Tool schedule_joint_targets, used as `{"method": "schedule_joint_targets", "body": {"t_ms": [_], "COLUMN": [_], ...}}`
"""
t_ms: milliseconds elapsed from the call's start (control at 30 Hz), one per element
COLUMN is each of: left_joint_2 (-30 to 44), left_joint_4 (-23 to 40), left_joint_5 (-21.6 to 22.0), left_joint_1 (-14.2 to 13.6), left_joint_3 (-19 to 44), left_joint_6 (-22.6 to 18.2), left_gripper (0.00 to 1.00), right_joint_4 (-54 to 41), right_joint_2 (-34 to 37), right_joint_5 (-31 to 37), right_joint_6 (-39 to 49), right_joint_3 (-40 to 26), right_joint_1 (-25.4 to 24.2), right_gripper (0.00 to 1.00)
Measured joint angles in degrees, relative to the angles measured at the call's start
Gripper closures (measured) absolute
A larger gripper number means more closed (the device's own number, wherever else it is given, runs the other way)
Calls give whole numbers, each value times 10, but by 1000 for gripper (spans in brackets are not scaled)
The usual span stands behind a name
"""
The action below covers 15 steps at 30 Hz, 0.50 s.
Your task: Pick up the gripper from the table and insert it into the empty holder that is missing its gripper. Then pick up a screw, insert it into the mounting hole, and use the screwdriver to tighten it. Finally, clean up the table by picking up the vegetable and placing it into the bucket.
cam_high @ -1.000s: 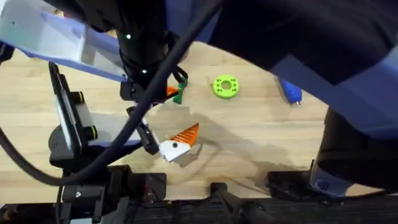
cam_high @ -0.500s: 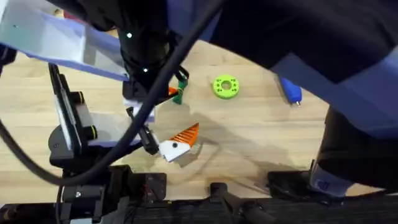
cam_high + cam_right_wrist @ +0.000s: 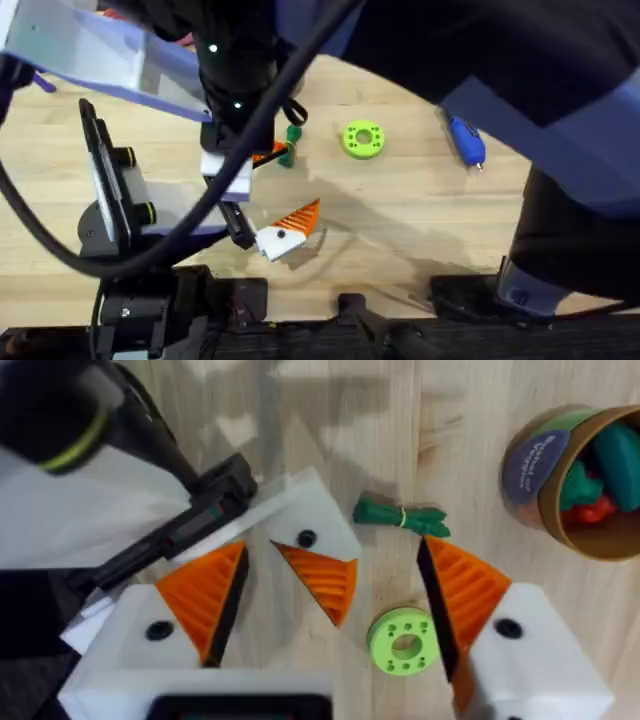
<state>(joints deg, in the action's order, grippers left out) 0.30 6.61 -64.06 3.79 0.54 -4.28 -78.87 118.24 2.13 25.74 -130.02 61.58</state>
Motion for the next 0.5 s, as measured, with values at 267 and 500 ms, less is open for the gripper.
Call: {"method": "schedule_joint_targets", "body": {"t_ms": [267, 500], "left_joint_2": [0, 0], "left_joint_4": [0, 0], "left_joint_5": [0, 0], "left_joint_1": [0, 0], "left_joint_3": [0, 0], "left_joint_6": [0, 0], "left_gripper": [15, 15], "right_joint_4": [2, -24], "right_joint_2": [-31, -94], "right_joint_5": [-10, -12], "right_joint_6": [-96, -172], "right_joint_3": [0, 0], "right_joint_1": [-29, -80], "right_gripper": [11, 10]}}
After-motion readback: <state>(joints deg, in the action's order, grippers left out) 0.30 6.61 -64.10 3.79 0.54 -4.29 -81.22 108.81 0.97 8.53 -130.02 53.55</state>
